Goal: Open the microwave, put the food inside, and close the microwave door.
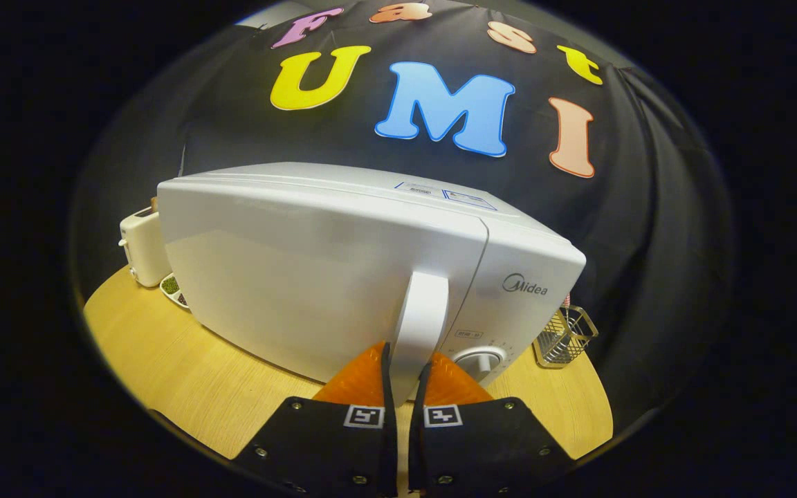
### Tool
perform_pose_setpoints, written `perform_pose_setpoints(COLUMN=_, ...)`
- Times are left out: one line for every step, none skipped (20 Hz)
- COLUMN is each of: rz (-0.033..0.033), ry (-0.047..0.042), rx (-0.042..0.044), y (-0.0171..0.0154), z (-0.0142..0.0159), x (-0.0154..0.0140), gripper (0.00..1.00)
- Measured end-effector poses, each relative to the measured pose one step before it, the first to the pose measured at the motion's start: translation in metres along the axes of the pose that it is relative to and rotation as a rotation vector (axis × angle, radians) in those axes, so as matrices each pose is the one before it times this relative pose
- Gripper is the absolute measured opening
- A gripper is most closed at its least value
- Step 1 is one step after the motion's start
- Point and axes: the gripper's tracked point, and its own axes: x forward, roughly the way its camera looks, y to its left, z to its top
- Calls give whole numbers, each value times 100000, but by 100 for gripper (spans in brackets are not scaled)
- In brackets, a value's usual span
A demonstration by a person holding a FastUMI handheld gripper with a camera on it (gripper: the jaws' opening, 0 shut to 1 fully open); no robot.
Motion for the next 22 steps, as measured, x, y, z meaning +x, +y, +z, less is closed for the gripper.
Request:
perform_pose_setpoints(rz=-808, ry=814, rx=-287, y=-100, z=-147, x=-53, gripper=7)
perform_pose_setpoints(rz=-632, ry=-416, rx=-247, y=74, z=67, x=-61, gripper=7)
perform_pose_setpoints(rz=-491, ry=15, rx=-886, y=48, z=48, x=-68, gripper=7)
perform_pose_setpoints(rz=-357, ry=-104, rx=-1929, y=44, z=-119, x=37, gripper=7)
perform_pose_setpoints(rz=-361, ry=-515, rx=-1438, y=8, z=97, x=-199, gripper=7)
perform_pose_setpoints(rz=480, ry=1236, rx=-761, y=303, z=-472, x=-888, gripper=6)
perform_pose_setpoints(rz=814, ry=-2709, rx=-3500, y=427, z=-280, x=-779, gripper=7)
perform_pose_setpoints(rz=819, ry=-1184, rx=-1750, y=229, z=-384, x=-979, gripper=6)
perform_pose_setpoints(rz=1218, ry=1075, rx=3717, y=207, z=-273, x=-720, gripper=7)
perform_pose_setpoints(rz=1226, ry=1289, rx=5499, y=114, z=-262, x=-457, gripper=6)
perform_pose_setpoints(rz=1605, ry=1958, rx=4392, y=224, z=-162, x=-396, gripper=7)
perform_pose_setpoints(rz=1834, ry=1926, rx=2624, y=549, z=-249, x=-332, gripper=6)
perform_pose_setpoints(rz=1774, ry=1185, rx=1101, y=447, z=-151, x=-505, gripper=6)
perform_pose_setpoints(rz=2347, ry=1330, rx=41, y=691, z=-220, x=-834, gripper=6)
perform_pose_setpoints(rz=1660, ry=774, rx=-82, y=534, z=-382, x=-850, gripper=6)
perform_pose_setpoints(rz=1464, ry=506, rx=-480, y=669, z=-511, x=-816, gripper=7)
perform_pose_setpoints(rz=1268, ry=707, rx=-374, y=665, z=-341, x=-658, gripper=8)
perform_pose_setpoints(rz=1132, ry=710, rx=-126, y=608, z=-334, x=-567, gripper=8)
perform_pose_setpoints(rz=1078, ry=758, rx=350, y=541, z=-217, x=-444, gripper=9)
perform_pose_setpoints(rz=927, ry=740, rx=463, y=469, z=-299, x=-441, gripper=10)
perform_pose_setpoints(rz=980, ry=953, rx=606, y=509, z=-238, x=-343, gripper=10)
perform_pose_setpoints(rz=790, ry=834, rx=232, y=544, z=-283, x=-517, gripper=12)
